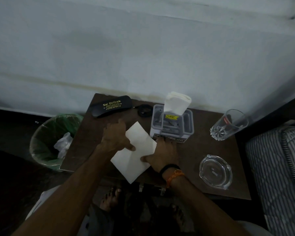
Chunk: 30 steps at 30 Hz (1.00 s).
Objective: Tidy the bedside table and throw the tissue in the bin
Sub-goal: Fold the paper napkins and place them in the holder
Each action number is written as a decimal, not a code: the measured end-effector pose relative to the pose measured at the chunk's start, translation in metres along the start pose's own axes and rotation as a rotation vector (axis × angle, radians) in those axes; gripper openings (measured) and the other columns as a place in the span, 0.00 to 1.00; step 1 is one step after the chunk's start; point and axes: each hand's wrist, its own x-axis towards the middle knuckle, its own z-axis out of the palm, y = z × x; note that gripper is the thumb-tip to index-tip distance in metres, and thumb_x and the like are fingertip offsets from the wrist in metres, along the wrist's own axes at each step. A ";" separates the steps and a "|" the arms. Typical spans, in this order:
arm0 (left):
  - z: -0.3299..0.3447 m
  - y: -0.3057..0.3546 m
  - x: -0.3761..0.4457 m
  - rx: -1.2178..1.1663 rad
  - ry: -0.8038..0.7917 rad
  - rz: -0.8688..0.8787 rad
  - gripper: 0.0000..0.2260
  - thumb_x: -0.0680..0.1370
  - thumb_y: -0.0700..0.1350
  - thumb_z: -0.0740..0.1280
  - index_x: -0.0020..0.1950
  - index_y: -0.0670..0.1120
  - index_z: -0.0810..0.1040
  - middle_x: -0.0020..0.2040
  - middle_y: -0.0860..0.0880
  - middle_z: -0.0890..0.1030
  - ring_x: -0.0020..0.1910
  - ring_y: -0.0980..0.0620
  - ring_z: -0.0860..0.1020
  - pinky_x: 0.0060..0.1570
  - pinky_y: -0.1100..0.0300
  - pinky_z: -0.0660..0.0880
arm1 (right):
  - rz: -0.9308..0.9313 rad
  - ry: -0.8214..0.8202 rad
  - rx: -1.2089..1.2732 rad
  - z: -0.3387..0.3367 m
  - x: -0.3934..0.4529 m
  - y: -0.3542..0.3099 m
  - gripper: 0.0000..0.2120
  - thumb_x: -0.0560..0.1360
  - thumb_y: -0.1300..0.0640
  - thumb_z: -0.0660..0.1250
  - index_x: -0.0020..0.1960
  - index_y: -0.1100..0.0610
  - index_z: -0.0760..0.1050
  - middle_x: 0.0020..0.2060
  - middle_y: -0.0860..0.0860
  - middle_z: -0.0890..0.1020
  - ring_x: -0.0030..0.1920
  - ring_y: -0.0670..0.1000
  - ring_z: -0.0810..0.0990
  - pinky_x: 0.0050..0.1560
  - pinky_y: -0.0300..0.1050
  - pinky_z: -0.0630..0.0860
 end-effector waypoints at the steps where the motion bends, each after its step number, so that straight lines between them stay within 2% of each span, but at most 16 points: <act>1: 0.000 -0.001 0.001 -0.003 -0.005 0.007 0.45 0.60 0.60 0.81 0.69 0.41 0.68 0.62 0.42 0.77 0.62 0.43 0.74 0.64 0.46 0.73 | -0.007 0.001 0.007 0.002 0.001 0.001 0.40 0.61 0.39 0.77 0.67 0.55 0.71 0.66 0.56 0.73 0.68 0.59 0.70 0.68 0.54 0.69; 3: 0.000 -0.001 0.001 -0.026 -0.012 0.022 0.39 0.61 0.59 0.81 0.65 0.42 0.72 0.61 0.43 0.77 0.61 0.44 0.74 0.63 0.47 0.73 | 0.000 -0.013 0.060 0.003 0.001 0.001 0.34 0.62 0.42 0.78 0.64 0.54 0.74 0.64 0.56 0.74 0.65 0.58 0.72 0.64 0.53 0.73; 5: 0.000 0.000 0.000 -0.068 -0.023 0.014 0.38 0.62 0.56 0.81 0.65 0.42 0.72 0.62 0.43 0.76 0.61 0.44 0.74 0.63 0.48 0.73 | 0.014 -0.007 0.128 0.004 0.001 0.001 0.27 0.63 0.47 0.78 0.58 0.55 0.76 0.58 0.54 0.77 0.58 0.56 0.77 0.55 0.50 0.77; 8: -0.002 -0.003 0.000 -0.195 -0.024 0.003 0.33 0.62 0.52 0.82 0.61 0.42 0.76 0.59 0.44 0.78 0.58 0.44 0.77 0.57 0.49 0.76 | 0.082 0.019 0.311 0.000 0.000 0.000 0.19 0.64 0.55 0.78 0.50 0.57 0.76 0.49 0.53 0.81 0.50 0.54 0.79 0.45 0.45 0.76; 11: -0.013 -0.010 -0.005 -0.346 -0.089 -0.006 0.21 0.65 0.48 0.80 0.54 0.42 0.82 0.52 0.44 0.83 0.48 0.47 0.81 0.49 0.52 0.79 | 0.223 -0.026 0.652 -0.002 -0.001 -0.002 0.22 0.61 0.61 0.80 0.52 0.55 0.76 0.51 0.52 0.82 0.51 0.54 0.81 0.50 0.52 0.81; 13: -0.024 -0.014 -0.014 -0.464 -0.131 -0.019 0.18 0.65 0.45 0.80 0.52 0.40 0.82 0.48 0.44 0.84 0.46 0.46 0.81 0.45 0.53 0.78 | 0.315 -0.092 0.902 -0.002 -0.002 -0.003 0.20 0.61 0.68 0.79 0.50 0.56 0.78 0.51 0.55 0.84 0.51 0.58 0.83 0.49 0.56 0.83; 15: -0.035 -0.016 -0.025 -0.598 -0.153 -0.046 0.17 0.66 0.42 0.80 0.52 0.39 0.83 0.47 0.44 0.84 0.46 0.45 0.81 0.42 0.55 0.77 | 0.355 -0.193 1.146 -0.007 -0.004 -0.004 0.16 0.65 0.72 0.75 0.49 0.58 0.81 0.51 0.57 0.85 0.49 0.59 0.84 0.44 0.52 0.83; 17: -0.046 -0.017 -0.036 -0.778 -0.179 -0.075 0.15 0.66 0.39 0.79 0.51 0.41 0.84 0.47 0.43 0.85 0.46 0.43 0.82 0.45 0.52 0.79 | 0.356 -0.307 1.283 -0.015 -0.007 -0.008 0.15 0.67 0.70 0.75 0.51 0.58 0.83 0.50 0.55 0.86 0.48 0.56 0.85 0.43 0.47 0.82; 20: -0.059 -0.012 -0.048 -0.952 -0.173 -0.069 0.11 0.68 0.40 0.78 0.49 0.44 0.84 0.45 0.45 0.86 0.45 0.43 0.83 0.43 0.53 0.79 | 0.259 -0.422 1.433 -0.021 -0.008 -0.013 0.19 0.68 0.66 0.76 0.58 0.59 0.82 0.54 0.56 0.85 0.55 0.57 0.84 0.56 0.55 0.80; 22: -0.061 -0.006 -0.054 -1.038 -0.170 -0.023 0.12 0.69 0.40 0.77 0.51 0.44 0.84 0.46 0.45 0.86 0.46 0.44 0.84 0.42 0.53 0.80 | 0.143 -0.396 1.475 -0.025 -0.007 -0.015 0.21 0.68 0.67 0.75 0.61 0.60 0.80 0.57 0.58 0.84 0.58 0.60 0.82 0.61 0.60 0.78; 26: -0.057 -0.007 -0.058 -1.139 -0.209 0.117 0.22 0.66 0.35 0.77 0.59 0.42 0.81 0.53 0.43 0.85 0.53 0.42 0.83 0.51 0.45 0.80 | 0.097 -0.291 1.493 -0.037 -0.007 -0.013 0.20 0.68 0.71 0.73 0.59 0.61 0.80 0.54 0.60 0.85 0.55 0.63 0.83 0.55 0.65 0.79; 30: -0.051 -0.010 -0.063 -1.139 -0.190 0.189 0.26 0.64 0.38 0.78 0.61 0.46 0.80 0.56 0.46 0.85 0.55 0.46 0.83 0.57 0.43 0.78 | 0.011 -0.172 1.409 -0.038 -0.012 -0.016 0.19 0.68 0.71 0.74 0.57 0.61 0.82 0.53 0.59 0.85 0.54 0.62 0.84 0.56 0.67 0.79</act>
